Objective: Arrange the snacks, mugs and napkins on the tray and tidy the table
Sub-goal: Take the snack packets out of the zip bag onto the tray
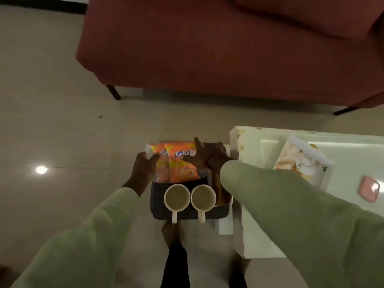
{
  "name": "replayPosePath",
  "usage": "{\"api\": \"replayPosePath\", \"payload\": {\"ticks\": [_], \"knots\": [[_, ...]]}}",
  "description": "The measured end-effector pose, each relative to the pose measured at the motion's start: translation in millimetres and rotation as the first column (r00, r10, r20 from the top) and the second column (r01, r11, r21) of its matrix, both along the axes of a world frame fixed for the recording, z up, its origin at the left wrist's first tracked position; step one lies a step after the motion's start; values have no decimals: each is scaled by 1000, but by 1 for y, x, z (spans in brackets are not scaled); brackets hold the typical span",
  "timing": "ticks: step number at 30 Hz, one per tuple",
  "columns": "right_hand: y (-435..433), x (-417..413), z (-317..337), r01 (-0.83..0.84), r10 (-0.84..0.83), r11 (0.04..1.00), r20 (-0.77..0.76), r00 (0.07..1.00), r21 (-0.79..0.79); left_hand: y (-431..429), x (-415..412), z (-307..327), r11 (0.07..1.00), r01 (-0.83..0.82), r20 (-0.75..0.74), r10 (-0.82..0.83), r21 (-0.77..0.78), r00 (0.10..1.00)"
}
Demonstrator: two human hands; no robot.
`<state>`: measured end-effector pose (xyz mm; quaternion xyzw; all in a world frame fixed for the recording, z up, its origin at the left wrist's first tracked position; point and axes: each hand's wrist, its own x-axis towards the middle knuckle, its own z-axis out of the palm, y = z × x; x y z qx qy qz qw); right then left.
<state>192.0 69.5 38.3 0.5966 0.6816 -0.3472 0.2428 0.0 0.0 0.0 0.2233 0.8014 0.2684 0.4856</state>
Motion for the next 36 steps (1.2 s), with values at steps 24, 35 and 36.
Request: {"api": "replayPosePath", "payload": {"ticks": [24,35,36], "knots": [[-208,199,280,558,-624,578,-763,-168,-596,-177,155,325,741,-18,408,-350,671,843],[-266,368,329,628,-642,434,-711,-288,-646,-238,323,363,797,69,442,-403,600,802],[-267,375,332,644,-625,442,-729,-278,-625,-237,332,368,797,75,450,-412,599,792]]}}
